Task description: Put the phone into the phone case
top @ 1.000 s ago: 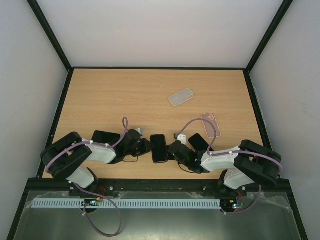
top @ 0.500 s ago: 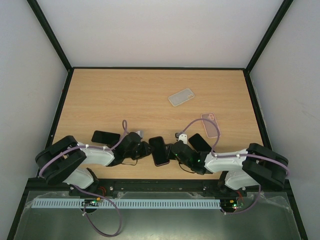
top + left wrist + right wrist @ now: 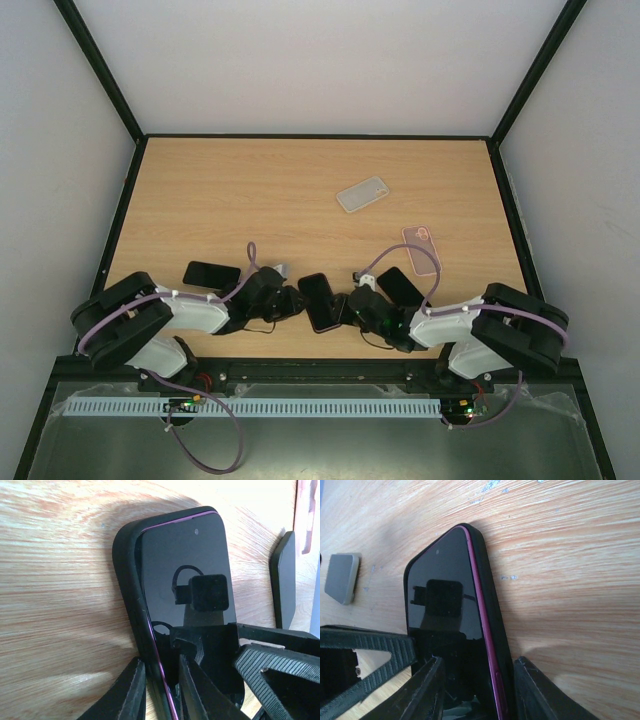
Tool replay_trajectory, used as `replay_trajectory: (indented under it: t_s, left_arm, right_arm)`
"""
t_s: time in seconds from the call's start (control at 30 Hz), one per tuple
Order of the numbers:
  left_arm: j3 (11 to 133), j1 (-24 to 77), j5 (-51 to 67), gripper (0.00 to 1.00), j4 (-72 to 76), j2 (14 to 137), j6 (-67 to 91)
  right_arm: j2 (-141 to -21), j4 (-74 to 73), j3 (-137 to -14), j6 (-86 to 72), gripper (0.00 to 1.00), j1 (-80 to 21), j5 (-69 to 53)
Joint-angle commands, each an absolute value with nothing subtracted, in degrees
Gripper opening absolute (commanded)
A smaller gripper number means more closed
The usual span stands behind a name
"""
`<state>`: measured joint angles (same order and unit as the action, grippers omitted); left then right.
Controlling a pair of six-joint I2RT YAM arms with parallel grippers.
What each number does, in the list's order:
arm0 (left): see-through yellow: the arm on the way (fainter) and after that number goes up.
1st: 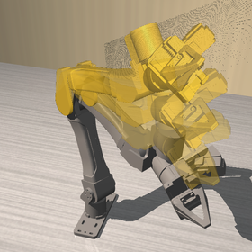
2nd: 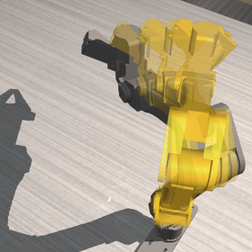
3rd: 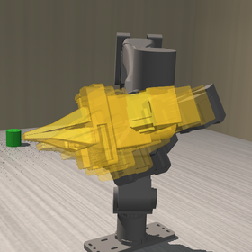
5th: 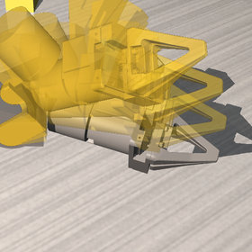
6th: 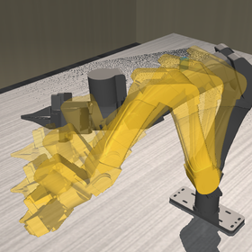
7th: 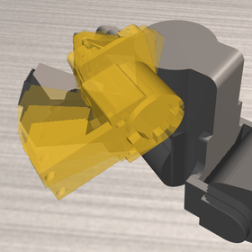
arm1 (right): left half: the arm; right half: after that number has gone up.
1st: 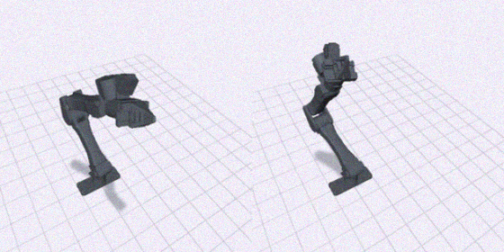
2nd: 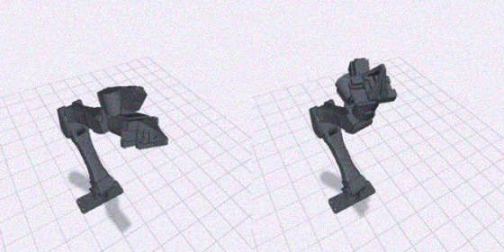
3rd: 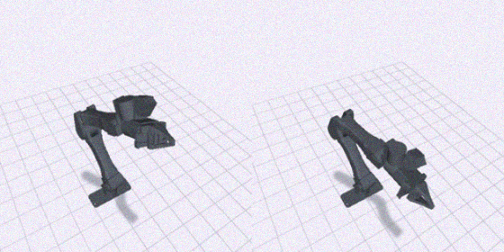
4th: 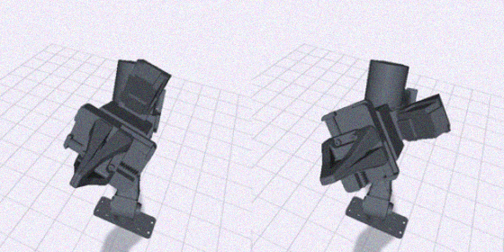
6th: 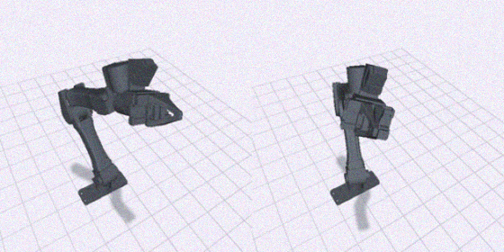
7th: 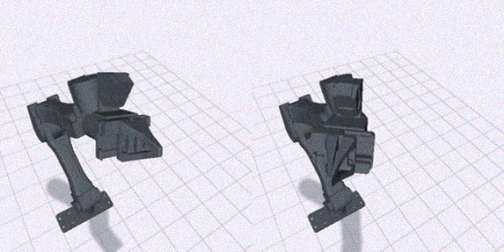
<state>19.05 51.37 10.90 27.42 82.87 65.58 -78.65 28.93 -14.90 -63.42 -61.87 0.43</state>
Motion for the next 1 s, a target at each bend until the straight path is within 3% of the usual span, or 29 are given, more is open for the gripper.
replay_trajectory:
  t_s: [0.0,0.2,0.97]
  left_arm:
    - [17.6,52.0,11.7,0.19,27.1,84.3,65.5]
    - [16.1,52.3,11.2,0.18,27.7,83.8,65.9]
    - [16.4,55.0,8.3,0.28,22.0,78.5,66.2]
  right_arm:
    - [-81.0,36.6,-13.4,-66.4,0.39,-59.9,-6.1]
    - [-81.6,44.8,-12.6,-69.0,0.39,-56.2,-14.7]
    - [-76.9,49.0,-13.2,-73.7,0.41,-56.1,-21.2]
